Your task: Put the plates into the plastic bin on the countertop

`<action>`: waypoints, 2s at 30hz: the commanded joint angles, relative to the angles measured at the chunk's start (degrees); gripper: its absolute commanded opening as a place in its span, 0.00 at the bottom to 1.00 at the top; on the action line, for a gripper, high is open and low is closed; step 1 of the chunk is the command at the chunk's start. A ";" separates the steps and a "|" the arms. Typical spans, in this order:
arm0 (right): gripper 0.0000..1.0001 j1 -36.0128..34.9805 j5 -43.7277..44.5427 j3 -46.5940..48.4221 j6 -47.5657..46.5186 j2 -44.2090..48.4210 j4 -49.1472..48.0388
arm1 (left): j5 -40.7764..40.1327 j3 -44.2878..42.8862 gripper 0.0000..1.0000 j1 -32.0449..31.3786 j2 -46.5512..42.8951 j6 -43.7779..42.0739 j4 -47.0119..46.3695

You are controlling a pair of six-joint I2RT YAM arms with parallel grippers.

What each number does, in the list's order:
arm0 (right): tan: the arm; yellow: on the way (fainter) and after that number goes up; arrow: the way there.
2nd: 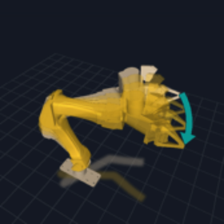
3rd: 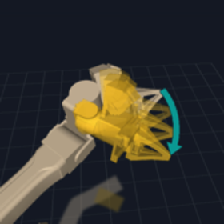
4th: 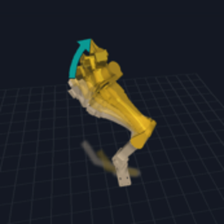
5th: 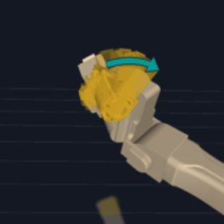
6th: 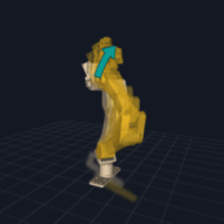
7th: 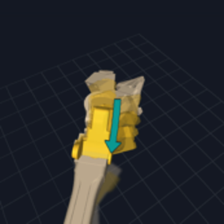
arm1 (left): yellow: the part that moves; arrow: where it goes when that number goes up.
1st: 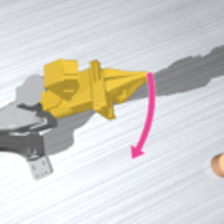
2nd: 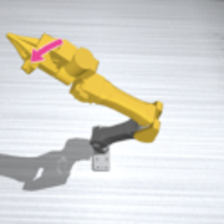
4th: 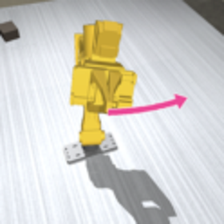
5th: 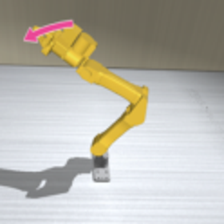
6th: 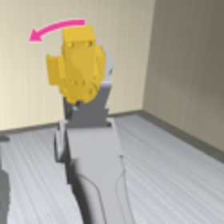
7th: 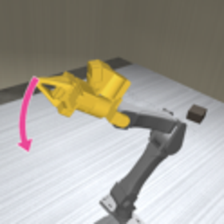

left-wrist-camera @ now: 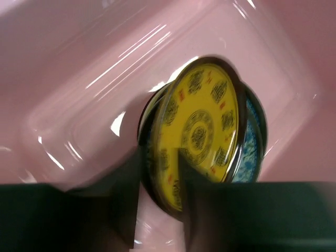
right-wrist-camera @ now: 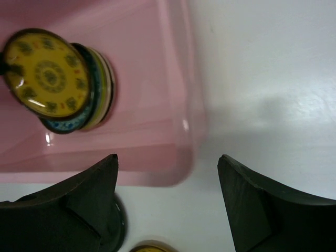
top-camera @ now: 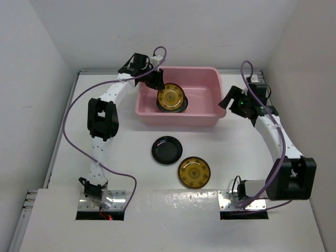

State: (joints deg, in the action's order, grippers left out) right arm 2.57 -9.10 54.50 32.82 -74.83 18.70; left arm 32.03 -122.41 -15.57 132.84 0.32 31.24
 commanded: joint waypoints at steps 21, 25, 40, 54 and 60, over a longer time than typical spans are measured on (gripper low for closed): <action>0.71 -13.29 -2.32 37.52 5.93 -40.91 2.48 | -15.95 3.22 0.75 -4.47 -1.53 1.18 7.08; 0.71 -13.82 -2.93 37.26 7.17 -43.47 2.31 | -10.25 3.84 0.72 -4.47 -0.39 2.40 7.08; 0.72 -14.78 -0.48 36.55 0.50 -36.89 2.48 | -4.34 0.87 0.76 -4.47 0.14 2.41 7.08; 0.88 -13.64 1.55 16.89 -13.75 -5.17 21.98 | -8.13 -6.80 0.87 5.28 -12.06 -1.99 6.55; 0.83 -14.96 -0.83 -7.98 -4.53 14.94 21.83 | -8.13 0.49 0.87 17.23 -19.18 0.21 7.16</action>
State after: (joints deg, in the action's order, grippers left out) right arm -11.62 -9.04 55.92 23.81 -63.55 36.64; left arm 24.49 -124.16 -4.03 119.11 -0.54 38.61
